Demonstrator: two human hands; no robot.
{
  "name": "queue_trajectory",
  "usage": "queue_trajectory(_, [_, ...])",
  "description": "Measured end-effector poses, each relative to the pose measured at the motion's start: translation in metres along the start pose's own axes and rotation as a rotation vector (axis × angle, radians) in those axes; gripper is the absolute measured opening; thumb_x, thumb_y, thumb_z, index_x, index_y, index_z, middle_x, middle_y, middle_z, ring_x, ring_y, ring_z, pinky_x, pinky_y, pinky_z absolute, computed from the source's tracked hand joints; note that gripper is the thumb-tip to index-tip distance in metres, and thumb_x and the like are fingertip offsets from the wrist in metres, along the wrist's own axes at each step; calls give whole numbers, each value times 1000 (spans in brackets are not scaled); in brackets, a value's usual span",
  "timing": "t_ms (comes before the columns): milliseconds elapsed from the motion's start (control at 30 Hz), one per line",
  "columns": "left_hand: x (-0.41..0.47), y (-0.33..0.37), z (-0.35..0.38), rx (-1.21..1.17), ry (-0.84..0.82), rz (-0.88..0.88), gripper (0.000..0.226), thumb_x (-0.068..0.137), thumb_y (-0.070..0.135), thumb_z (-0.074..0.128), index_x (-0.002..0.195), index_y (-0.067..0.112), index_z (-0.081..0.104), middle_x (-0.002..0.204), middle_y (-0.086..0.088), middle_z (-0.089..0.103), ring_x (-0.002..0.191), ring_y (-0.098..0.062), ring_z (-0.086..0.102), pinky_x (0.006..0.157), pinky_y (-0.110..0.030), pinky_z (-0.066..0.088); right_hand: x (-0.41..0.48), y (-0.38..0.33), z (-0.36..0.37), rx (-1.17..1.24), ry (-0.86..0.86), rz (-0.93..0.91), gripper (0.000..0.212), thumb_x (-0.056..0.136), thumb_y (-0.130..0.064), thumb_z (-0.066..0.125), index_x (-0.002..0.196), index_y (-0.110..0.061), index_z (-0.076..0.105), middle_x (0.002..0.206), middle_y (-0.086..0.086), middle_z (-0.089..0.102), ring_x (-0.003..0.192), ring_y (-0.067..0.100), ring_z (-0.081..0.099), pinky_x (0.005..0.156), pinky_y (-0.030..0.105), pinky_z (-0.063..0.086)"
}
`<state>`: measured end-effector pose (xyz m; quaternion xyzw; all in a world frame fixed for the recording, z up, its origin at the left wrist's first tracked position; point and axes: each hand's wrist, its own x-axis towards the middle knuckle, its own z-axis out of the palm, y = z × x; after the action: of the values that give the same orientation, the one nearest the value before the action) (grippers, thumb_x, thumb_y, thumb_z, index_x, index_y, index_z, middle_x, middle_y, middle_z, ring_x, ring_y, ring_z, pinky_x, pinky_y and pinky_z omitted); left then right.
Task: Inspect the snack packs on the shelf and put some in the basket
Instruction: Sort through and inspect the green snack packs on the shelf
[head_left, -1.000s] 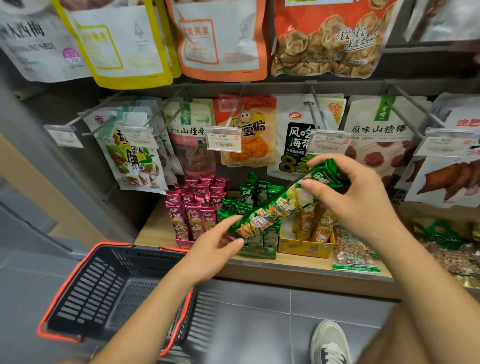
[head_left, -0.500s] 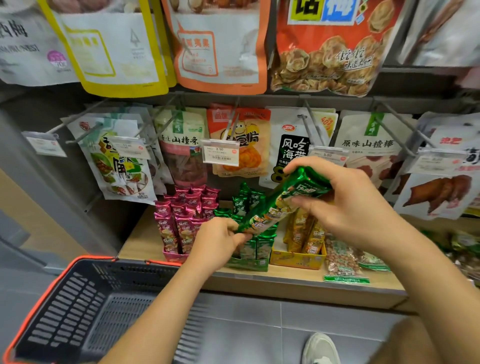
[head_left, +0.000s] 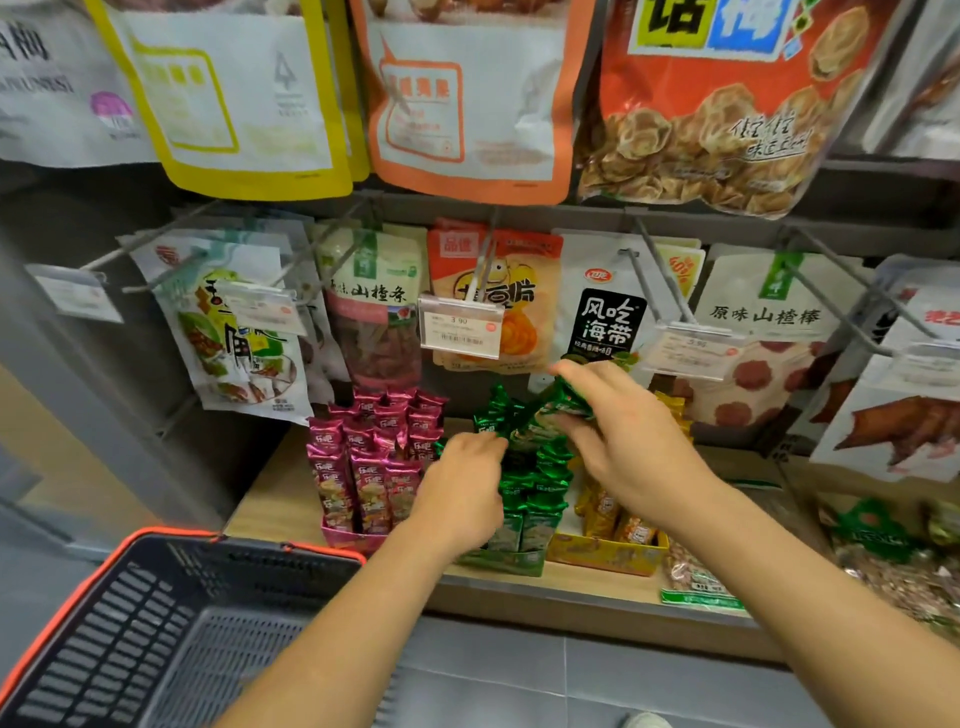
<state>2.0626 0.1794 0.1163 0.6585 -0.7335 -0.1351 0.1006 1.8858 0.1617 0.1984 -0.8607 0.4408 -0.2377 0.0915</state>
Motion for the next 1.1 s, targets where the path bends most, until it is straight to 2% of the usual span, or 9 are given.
queue_trajectory(67, [2, 2, 9, 114, -125, -11, 71, 85, 14, 58, 150, 12, 27, 160, -3, 20, 146, -25, 15, 113, -49, 29, 13, 7, 14, -60, -92, 56, 50, 99, -25, 50, 147, -21, 35, 132, 6, 40, 107, 31, 56, 88, 42, 49])
queue_trajectory(167, [7, 2, 13, 158, -180, -22, 65, 87, 19, 56, 147, 16, 33, 157, -1, 26, 143, -24, 19, 110, -52, 25, 31, 16, 35, -98, -170, 82, 49, 99, -22, 50, 144, -17, 34, 128, 9, 43, 105, 33, 56, 86, 43, 50])
queue_trajectory(300, [8, -2, 11, -68, 0, -97, 54, 88, 10, 51, 140, 18, 37, 138, -7, 50, 126, -27, 47, 100, -45, 42, 43, 24, 58, -111, -178, 215, 35, 94, -31, 61, 125, -23, 48, 113, 6, 64, 104, 30, 61, 81, 39, 51])
queue_trajectory(400, [10, -2, 10, -292, 144, -70, 71, 87, 5, 52, 149, 23, 23, 151, -6, 37, 129, -27, 47, 102, -44, 44, 42, 34, 79, -132, -217, 271, 27, 93, -31, 60, 120, -26, 61, 119, 6, 63, 114, 28, 56, 88, 36, 47])
queue_trajectory(500, [13, -1, 17, -85, 87, 32, 72, 87, 7, 50, 152, 25, 24, 156, 0, 32, 140, -22, 32, 111, -43, 34, 31, 45, 97, -160, -225, 218, 26, 95, -28, 56, 119, -28, 65, 127, -1, 59, 123, 22, 44, 96, 37, 43])
queue_trajectory(667, [10, -4, 31, 208, 1, 41, 60, 89, 21, 53, 146, 21, 36, 153, 1, 33, 140, -22, 23, 108, -41, 27, 36, 56, 107, -164, -467, 228, 31, 96, -32, 45, 119, -36, 65, 132, -9, 58, 131, 20, 32, 102, 47, 32])
queue_trajectory(767, [11, -1, 31, 260, 16, 74, 56, 92, 25, 49, 145, 17, 37, 158, -2, 25, 143, -25, 18, 111, -43, 22, 50, 62, 103, 102, -195, 355, 25, 90, -24, 55, 108, -28, 72, 117, -2, 69, 115, 21, 58, 97, 35, 46])
queue_trajectory(867, [9, 0, 32, 271, 16, 99, 54, 96, 27, 42, 148, 15, 33, 158, -3, 27, 141, -23, 25, 111, -42, 21, 66, 66, 105, 180, -3, 459, 28, 89, -22, 59, 115, -21, 67, 118, 1, 69, 113, 23, 61, 94, 34, 49])
queue_trajectory(1100, [3, -7, 35, 267, 10, 96, 53, 103, 41, 26, 150, 18, 29, 158, 1, 29, 143, -18, 24, 108, -46, 19, 101, 70, 133, 97, -427, 703, 45, 90, -40, 53, 134, -34, 50, 137, 1, 55, 128, 28, 48, 109, 50, 33])
